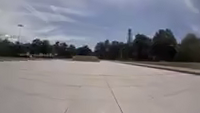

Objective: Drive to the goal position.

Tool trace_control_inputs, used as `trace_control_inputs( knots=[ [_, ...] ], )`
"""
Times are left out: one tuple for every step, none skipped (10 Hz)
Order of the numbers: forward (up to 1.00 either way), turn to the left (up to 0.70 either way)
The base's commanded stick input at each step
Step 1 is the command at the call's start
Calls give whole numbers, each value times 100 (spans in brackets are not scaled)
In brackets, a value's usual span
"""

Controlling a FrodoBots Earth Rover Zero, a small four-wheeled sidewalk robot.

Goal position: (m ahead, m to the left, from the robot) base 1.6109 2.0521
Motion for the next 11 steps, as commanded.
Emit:
trace_control_inputs(
  knots=[
    [70, 0],
    [70, 0],
    [70, 0],
    [70, 0],
    [70, 0],
    [70, 0],
    [70, 0],
    [70, 0],
    [70, 9],
    [70, 34],
    [70, 25]
  ],
)
